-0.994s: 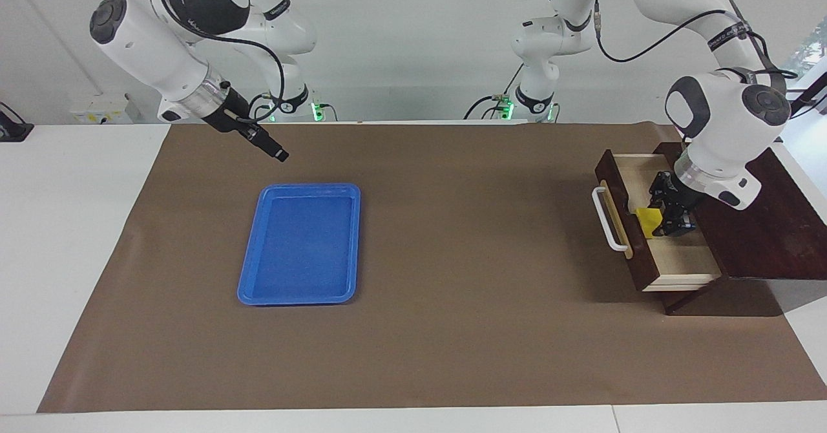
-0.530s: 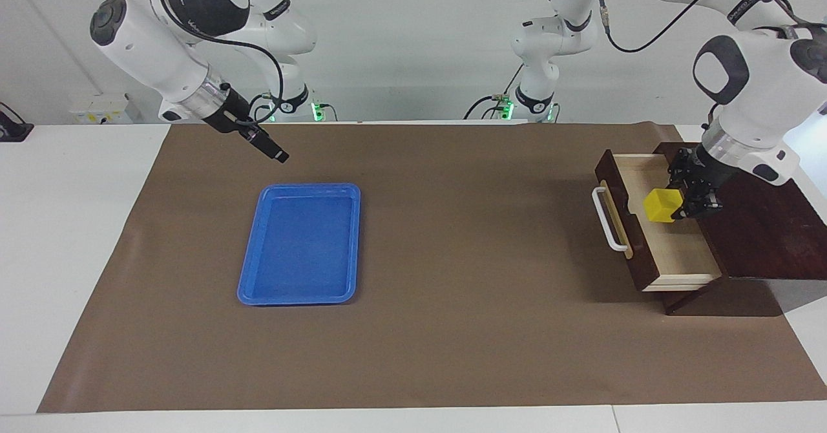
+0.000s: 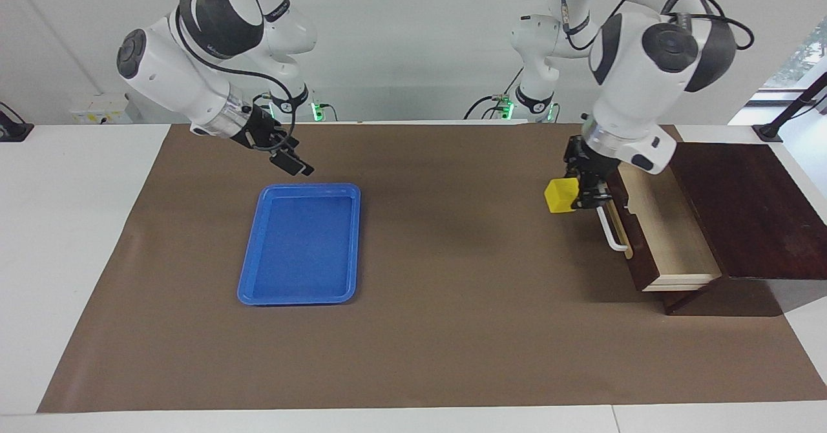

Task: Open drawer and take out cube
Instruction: 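Lift the cube with the left gripper while the right gripper approaches, then move the right gripper to the cube held by the left gripper, then close the right gripper on the yellow cube and open the left gripper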

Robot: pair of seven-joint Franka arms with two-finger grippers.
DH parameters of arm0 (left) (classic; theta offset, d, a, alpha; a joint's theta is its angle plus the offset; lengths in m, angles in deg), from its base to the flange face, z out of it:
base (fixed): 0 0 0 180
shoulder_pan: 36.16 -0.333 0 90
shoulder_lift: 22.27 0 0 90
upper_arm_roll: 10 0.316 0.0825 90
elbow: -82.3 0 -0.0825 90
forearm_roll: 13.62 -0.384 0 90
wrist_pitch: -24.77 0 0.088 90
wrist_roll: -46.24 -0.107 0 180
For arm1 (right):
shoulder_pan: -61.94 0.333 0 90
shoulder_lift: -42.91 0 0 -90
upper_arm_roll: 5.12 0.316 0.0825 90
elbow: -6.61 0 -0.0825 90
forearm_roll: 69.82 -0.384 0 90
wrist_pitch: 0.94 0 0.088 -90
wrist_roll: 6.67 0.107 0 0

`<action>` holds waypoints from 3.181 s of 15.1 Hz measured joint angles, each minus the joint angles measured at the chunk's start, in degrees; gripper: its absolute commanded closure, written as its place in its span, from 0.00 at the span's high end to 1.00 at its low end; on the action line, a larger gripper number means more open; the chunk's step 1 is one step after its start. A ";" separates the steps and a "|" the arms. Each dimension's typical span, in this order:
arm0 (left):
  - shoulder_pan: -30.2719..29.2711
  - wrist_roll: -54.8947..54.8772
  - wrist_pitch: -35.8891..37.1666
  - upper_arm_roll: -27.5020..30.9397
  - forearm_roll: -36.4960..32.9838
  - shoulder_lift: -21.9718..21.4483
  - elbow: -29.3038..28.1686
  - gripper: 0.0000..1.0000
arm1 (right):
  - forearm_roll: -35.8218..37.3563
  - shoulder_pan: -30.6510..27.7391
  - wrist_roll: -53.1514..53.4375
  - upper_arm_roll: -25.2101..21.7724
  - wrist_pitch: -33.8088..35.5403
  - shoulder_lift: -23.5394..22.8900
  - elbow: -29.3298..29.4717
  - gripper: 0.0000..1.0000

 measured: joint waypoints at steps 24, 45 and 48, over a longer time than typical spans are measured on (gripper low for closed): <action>11.44 12.98 -6.23 0.24 0.09 2.91 -0.43 0.00 | -21.07 24.19 24.10 -0.11 -26.91 -17.98 8.03 1.00; 11.46 12.73 -6.69 0.14 0.09 2.90 -0.72 0.00 | -15.47 26.49 30.14 -0.12 -26.44 -24.35 18.32 0.32; 11.51 12.55 -6.29 -0.15 0.10 2.85 -1.09 0.00 | -15.19 26.34 30.14 -0.62 -26.63 -24.56 18.84 0.00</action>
